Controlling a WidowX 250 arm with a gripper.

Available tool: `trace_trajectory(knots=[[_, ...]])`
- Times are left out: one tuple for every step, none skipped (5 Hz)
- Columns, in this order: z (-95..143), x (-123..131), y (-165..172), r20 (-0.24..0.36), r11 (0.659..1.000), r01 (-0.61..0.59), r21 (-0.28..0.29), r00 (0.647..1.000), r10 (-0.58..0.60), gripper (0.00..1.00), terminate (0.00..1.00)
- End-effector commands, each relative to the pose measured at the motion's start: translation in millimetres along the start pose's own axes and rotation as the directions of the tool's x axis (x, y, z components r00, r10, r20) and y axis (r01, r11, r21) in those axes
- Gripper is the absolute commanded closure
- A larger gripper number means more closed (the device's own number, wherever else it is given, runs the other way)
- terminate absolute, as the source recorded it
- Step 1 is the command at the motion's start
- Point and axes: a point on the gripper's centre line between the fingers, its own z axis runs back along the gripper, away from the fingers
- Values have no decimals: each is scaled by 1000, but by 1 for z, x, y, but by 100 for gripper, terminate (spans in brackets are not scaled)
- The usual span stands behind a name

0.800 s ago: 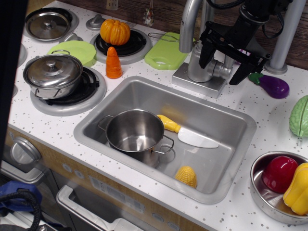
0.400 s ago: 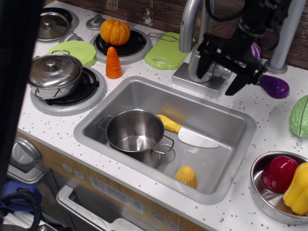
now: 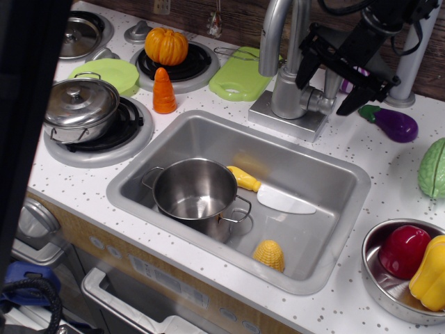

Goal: Turn lever vertical to front

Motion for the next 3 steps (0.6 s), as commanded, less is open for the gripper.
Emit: trace_trajectory(knots=[[32, 26, 11, 100, 998, -28, -53, 994, 34, 0, 0], [28, 33, 15, 126, 998, -4, -58, 992, 11, 0, 0], [24, 41, 14, 136, 998, 6, -66, 991, 3, 0, 0]])
